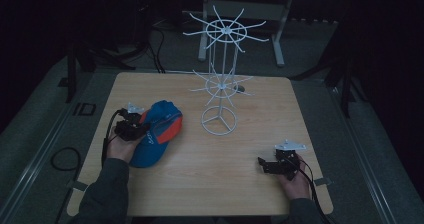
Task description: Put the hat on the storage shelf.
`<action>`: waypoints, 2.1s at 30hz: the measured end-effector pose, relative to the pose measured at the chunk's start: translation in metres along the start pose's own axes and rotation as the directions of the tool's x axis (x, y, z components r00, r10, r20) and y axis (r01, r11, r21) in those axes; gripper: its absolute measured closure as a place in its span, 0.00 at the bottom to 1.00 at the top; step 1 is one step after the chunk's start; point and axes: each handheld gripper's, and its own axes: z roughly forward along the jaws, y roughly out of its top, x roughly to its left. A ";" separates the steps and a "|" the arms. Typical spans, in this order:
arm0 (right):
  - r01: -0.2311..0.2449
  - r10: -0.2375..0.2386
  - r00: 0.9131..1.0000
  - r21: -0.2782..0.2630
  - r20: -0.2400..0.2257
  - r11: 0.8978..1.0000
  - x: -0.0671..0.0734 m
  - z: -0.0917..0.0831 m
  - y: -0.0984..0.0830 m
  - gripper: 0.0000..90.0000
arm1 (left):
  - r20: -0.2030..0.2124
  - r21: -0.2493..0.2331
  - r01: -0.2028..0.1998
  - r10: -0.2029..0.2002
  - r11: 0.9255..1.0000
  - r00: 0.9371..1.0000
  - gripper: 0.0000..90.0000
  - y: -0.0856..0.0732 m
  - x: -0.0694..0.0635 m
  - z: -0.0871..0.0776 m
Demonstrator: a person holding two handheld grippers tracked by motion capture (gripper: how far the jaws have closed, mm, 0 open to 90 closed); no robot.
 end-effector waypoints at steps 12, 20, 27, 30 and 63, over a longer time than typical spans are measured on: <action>0.000 0.000 1.000 0.000 0.000 1.000 0.000 0.000 0.000 0.15 | 0.010 -0.036 0.022 -0.022 0.999 1.000 0.99 0.003 0.005 -0.009; 0.000 0.000 1.000 0.000 0.000 1.000 0.000 0.000 0.000 0.15 | 0.028 -0.072 0.036 -0.034 0.997 0.999 0.99 0.006 0.009 -0.018; 0.000 0.000 1.000 0.000 0.000 1.000 0.000 0.000 0.000 0.15 | 0.032 -0.097 0.040 -0.037 0.994 0.999 0.99 0.010 0.012 -0.028; 0.000 0.000 1.000 0.000 0.000 1.000 0.000 0.000 0.000 0.15 | 0.036 -0.105 0.043 -0.040 0.994 0.999 0.99 0.012 0.013 -0.031; 0.000 0.000 1.000 0.000 0.000 1.000 0.000 0.000 0.000 0.15 | 0.077 -0.187 0.053 -0.039 0.981 0.996 0.99 0.029 0.015 -0.055</action>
